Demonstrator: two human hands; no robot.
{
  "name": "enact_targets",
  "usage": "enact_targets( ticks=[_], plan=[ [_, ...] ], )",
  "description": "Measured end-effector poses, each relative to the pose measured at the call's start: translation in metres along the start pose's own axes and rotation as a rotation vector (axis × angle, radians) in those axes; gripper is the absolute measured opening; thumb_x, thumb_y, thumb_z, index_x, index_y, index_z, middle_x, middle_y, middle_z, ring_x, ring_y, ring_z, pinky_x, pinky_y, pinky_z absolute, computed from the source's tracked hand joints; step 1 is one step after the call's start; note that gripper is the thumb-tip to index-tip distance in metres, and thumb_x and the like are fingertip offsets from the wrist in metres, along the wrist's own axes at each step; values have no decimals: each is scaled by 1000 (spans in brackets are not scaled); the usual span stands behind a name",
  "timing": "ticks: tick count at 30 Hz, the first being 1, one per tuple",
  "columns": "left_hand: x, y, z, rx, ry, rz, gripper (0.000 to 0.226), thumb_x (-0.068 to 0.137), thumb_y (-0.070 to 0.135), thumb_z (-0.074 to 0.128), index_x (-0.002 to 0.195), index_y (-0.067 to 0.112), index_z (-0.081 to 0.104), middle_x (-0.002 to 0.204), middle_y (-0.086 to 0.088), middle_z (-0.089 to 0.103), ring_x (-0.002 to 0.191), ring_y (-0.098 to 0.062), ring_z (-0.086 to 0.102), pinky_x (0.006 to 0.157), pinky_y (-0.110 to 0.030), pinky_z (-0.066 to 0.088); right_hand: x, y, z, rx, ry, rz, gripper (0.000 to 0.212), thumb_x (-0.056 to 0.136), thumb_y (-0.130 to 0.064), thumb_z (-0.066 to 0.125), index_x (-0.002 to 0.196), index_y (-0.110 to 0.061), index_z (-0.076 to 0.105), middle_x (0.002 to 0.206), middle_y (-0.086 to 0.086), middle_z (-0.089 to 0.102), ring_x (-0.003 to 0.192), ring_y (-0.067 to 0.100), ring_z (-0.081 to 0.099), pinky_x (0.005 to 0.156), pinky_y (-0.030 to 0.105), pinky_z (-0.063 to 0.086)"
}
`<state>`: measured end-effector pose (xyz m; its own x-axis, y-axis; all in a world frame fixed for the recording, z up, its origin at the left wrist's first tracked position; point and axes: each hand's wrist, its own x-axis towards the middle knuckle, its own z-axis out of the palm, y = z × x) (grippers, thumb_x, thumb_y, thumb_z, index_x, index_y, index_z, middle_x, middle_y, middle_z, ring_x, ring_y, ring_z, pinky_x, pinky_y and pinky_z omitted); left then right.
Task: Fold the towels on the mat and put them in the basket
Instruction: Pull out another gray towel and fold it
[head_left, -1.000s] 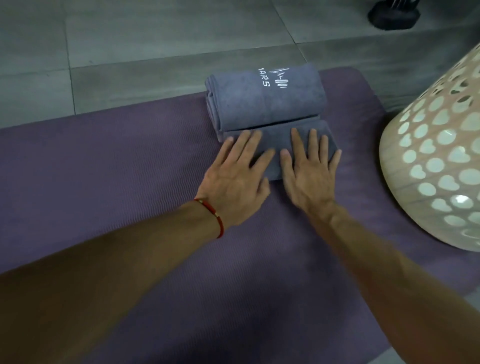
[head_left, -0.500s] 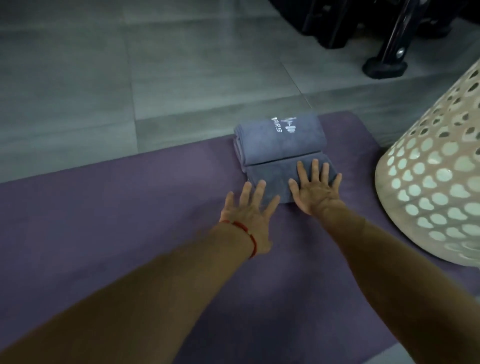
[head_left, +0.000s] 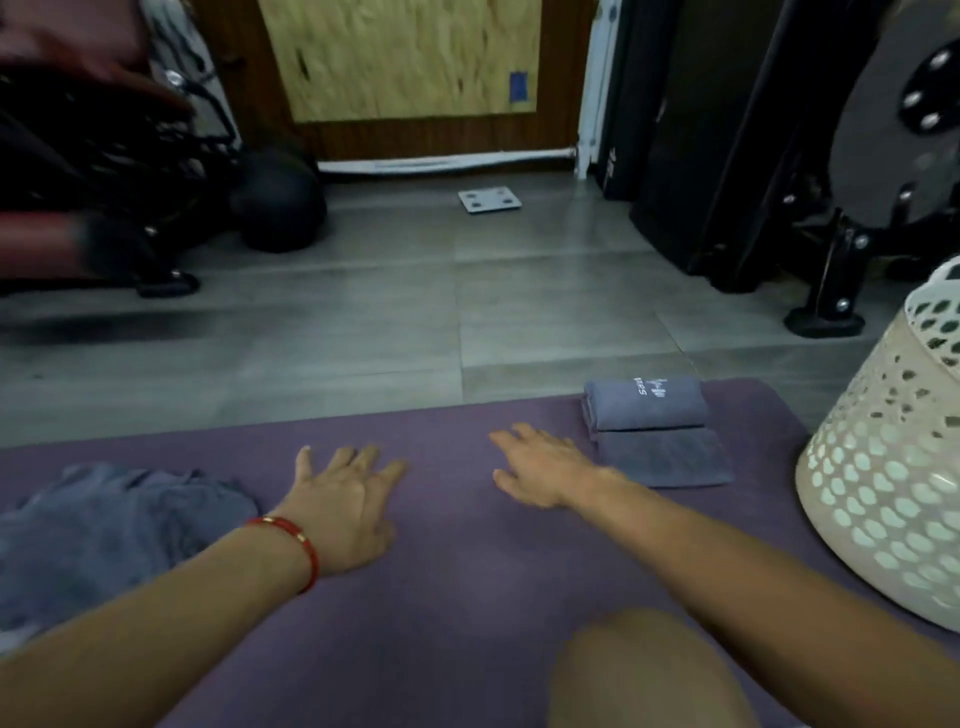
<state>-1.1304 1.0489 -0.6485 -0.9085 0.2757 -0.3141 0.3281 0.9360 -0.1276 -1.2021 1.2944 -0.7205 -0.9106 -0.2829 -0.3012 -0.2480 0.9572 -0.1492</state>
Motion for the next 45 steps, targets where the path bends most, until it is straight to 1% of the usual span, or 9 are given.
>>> enact_targets(
  ticks=[4,8,13,21,32,36,39,42,45],
  plan=[
    [-84,-45,-15,-378,292,-172,75,70,58,35,135,25,52,134,-6,58,125,-27,52,105,-39,41,-23,-107,-63,-74,-67,-284,51,101,-45,46,148,-24,42,150,9,46,136,30,46,109,39,39],
    [-146,-94,-2,-541,477,-358,55,75,38,49,121,13,64,116,-11,67,110,-31,60,96,-36,44,-47,-195,-86,-175,-49,-429,49,99,-45,48,144,-26,46,147,8,49,133,30,48,107,42,42],
    [-181,-143,13,-673,443,-584,45,87,31,65,129,17,58,122,-14,64,107,-32,61,92,-39,49,-56,-282,-85,-298,-38,-553,52,99,-43,50,146,-23,41,144,10,48,129,32,51,104,44,45],
    [-219,-228,27,-803,498,-837,40,90,35,61,127,20,61,132,-12,60,120,-33,55,98,-33,45,-19,-369,-60,-475,-96,-719,48,97,-42,50,142,-27,41,135,8,50,126,31,53,101,41,45],
    [-261,-272,142,-808,245,-906,63,81,46,63,141,31,49,148,0,47,139,-24,38,113,-37,35,139,-473,105,-527,-394,-671,49,94,-39,47,140,-20,50,144,13,51,126,36,52,105,48,45],
    [-271,-269,173,-743,185,-876,71,82,42,67,148,32,41,155,-2,37,146,-22,26,120,-34,20,175,-473,179,-504,-461,-516,58,93,-35,50,148,-44,34,163,18,16,141,43,33,112,56,35],
    [-277,-273,190,-749,107,-896,74,84,43,66,151,35,34,161,-7,25,150,-20,16,121,-29,11,184,-469,212,-378,-420,-404,65,97,-35,52,154,-46,23,167,3,-14,149,38,18,117,52,26],
    [-272,-275,196,-763,82,-874,77,80,54,60,151,37,33,161,-6,25,151,-21,14,122,-33,12,184,-462,232,-111,-276,-393,62,95,-32,58,152,-18,36,165,2,9,142,34,32,113,46,34],
    [-262,-275,190,-771,50,-849,88,65,59,47,150,40,32,161,-3,27,150,-24,16,121,-44,21,171,-454,224,238,-11,-368,37,96,-25,63,122,2,61,131,17,55,117,35,55,94,40,46]
  ],
)
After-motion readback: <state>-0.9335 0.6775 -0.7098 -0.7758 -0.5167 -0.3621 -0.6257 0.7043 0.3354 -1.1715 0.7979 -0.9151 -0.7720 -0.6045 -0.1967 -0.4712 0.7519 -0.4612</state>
